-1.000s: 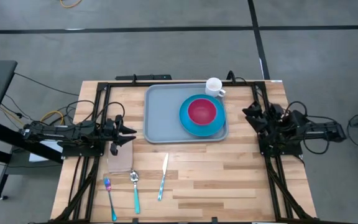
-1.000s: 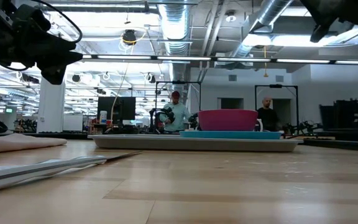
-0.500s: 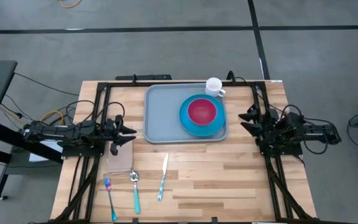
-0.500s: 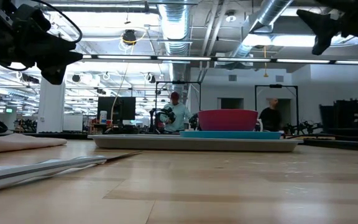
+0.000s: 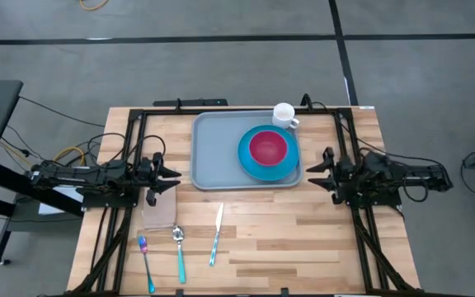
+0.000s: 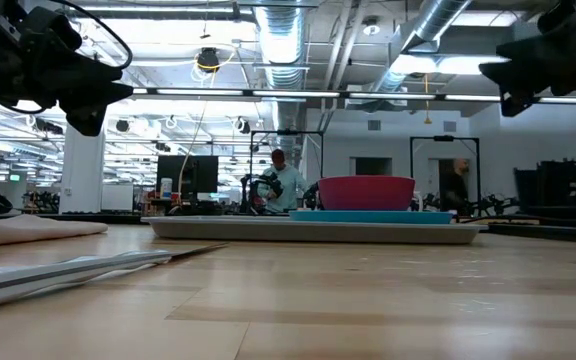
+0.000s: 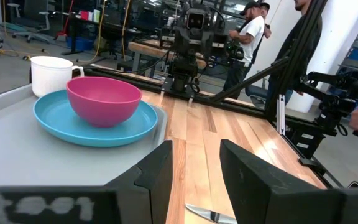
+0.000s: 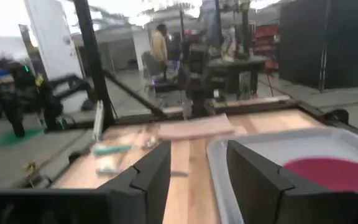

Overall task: Set up tray
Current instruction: Put the light brown napkin on the gray tray

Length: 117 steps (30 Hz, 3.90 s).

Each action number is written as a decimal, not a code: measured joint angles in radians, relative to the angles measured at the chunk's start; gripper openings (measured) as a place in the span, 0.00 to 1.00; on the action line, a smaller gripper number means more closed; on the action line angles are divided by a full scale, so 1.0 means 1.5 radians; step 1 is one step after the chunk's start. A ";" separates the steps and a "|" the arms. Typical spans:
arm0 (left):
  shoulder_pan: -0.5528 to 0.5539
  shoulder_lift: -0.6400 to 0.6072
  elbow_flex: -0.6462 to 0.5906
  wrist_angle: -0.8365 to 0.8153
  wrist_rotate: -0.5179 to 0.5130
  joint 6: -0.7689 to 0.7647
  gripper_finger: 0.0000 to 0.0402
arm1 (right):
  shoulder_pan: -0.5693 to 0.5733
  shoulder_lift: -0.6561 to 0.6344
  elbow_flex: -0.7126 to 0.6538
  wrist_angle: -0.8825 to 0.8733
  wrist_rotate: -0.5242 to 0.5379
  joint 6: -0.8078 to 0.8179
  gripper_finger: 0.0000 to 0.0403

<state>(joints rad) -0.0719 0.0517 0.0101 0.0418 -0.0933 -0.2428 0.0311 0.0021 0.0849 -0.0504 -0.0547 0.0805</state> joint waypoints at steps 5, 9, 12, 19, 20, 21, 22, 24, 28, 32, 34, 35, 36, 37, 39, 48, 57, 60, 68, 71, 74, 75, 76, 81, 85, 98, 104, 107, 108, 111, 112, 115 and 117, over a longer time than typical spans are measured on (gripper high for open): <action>0.000 0.000 0.000 0.000 0.000 0.000 0.30 | 0.000 0.000 -0.029 0.018 0.000 -0.004 0.31; 0.000 0.000 0.000 0.000 0.000 0.000 0.30 | 0.000 0.001 -0.051 0.071 0.000 0.009 0.31; 0.000 0.000 0.000 0.000 0.000 0.000 0.30 | -0.005 0.000 -0.051 0.076 0.003 -0.001 0.31; 0.000 0.000 0.000 0.000 0.000 0.000 0.30 | -0.023 0.009 -0.051 0.043 0.020 -0.008 0.31; 0.000 0.000 0.000 0.000 0.000 0.000 0.30 | -0.023 0.014 -0.051 0.042 0.020 -0.008 0.31; 0.000 0.000 0.000 0.000 0.000 0.000 0.30 | -0.023 0.018 -0.051 0.042 0.020 -0.008 0.31; 0.000 0.000 0.000 0.000 0.000 0.000 0.30 | -0.023 0.023 -0.051 0.042 0.020 -0.007 0.31; 0.000 0.000 0.000 0.000 0.000 0.000 0.30 | -0.022 0.036 -0.051 0.042 0.020 -0.002 0.31; 0.000 0.000 0.000 0.000 0.000 0.000 0.30 | -0.021 0.067 -0.051 0.041 0.025 0.003 0.31; 0.000 0.000 0.000 0.000 0.000 0.000 0.30 | -0.023 0.089 -0.051 0.041 0.039 0.048 0.30; 0.000 0.000 0.000 0.000 0.000 0.000 0.30 | -0.023 0.095 -0.051 0.041 0.039 0.086 0.31; 0.000 0.000 0.000 0.000 0.000 0.000 0.30 | -0.023 0.096 -0.051 0.041 0.039 0.106 0.31; 0.000 0.000 0.000 0.000 0.000 0.000 0.30 | -0.023 0.096 -0.051 0.040 0.039 0.121 0.31; 0.000 0.000 0.000 0.000 0.000 0.000 0.30 | -0.023 0.096 -0.051 0.041 0.039 0.128 0.30; 0.000 0.000 0.000 0.000 0.000 0.000 0.30 | -0.023 0.096 -0.051 0.040 0.039 0.133 0.31; 0.000 0.000 0.000 0.000 0.000 0.000 0.30 | -0.023 0.096 -0.051 0.040 0.038 0.134 0.31; -0.001 0.000 0.000 0.038 0.045 -0.314 0.30 | -0.023 0.096 -0.052 0.040 0.037 0.134 0.31; 0.000 0.000 0.000 0.028 0.035 -0.395 0.30 | -0.023 0.096 -0.052 0.039 0.037 0.134 0.31; 0.000 0.000 0.000 0.026 -0.021 -0.550 0.30 | -0.023 0.096 -0.052 0.039 0.037 0.134 0.31; 0.000 0.013 0.025 0.003 0.019 -0.501 0.30 | -0.023 0.096 -0.052 0.039 0.037 0.134 0.31; 0.000 0.065 0.110 -0.070 -0.008 -0.446 0.30 | -0.023 0.096 -0.052 0.039 0.037 0.134 0.31; 0.000 0.093 0.146 -0.120 -0.035 -0.436 0.29 | -0.023 0.096 -0.052 0.039 0.037 0.134 0.31; 0.000 0.128 0.181 -0.180 -0.066 -0.434 0.29 | -0.023 0.096 -0.052 0.039 0.037 0.134 0.31; 0.001 0.344 0.353 -0.457 -0.168 -0.518 0.28 | -0.023 0.096 -0.052 0.039 0.037 0.134 0.31; 0.016 0.539 0.425 -0.577 -0.166 -0.554 0.28 | -0.023 0.096 -0.052 0.039 0.037 0.134 0.31; 0.114 0.899 0.442 -0.630 -0.040 -0.651 0.28 | -0.023 0.096 -0.052 0.039 0.037 0.134 0.31; 0.128 0.908 0.442 -0.589 -0.043 -0.697 0.28 | -0.023 0.096 -0.052 0.039 0.037 0.134 0.31; 0.135 0.901 0.442 -0.585 -0.052 -0.714 0.28 | -0.023 0.096 -0.052 0.039 0.037 0.134 0.31; 0.137 0.902 0.442 -0.582 -0.052 -0.718 0.28 | -0.023 0.096 -0.052 0.039 0.037 0.134 0.31; 0.144 0.904 0.442 -0.579 -0.048 -0.720 0.28 | -0.023 0.096 -0.052 0.039 0.037 0.134 0.31; 0.147 0.906 0.442 -0.576 -0.048 -0.720 0.28 | -0.023 0.096 -0.052 0.039 0.037 0.134 0.31; 0.154 0.905 0.442 -0.566 -0.063 -0.721 0.28 | -0.023 0.096 -0.052 0.039 0.037 0.134 0.31; 0.162 0.905 0.442 -0.561 -0.069 -0.719 0.28 | -0.023 0.096 -0.052 0.039 0.037 0.134 0.31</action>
<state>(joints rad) 0.1709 1.4097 0.6731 -0.7991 -0.1969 -1.3219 -0.0032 0.1457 0.0067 0.0082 0.0010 0.2813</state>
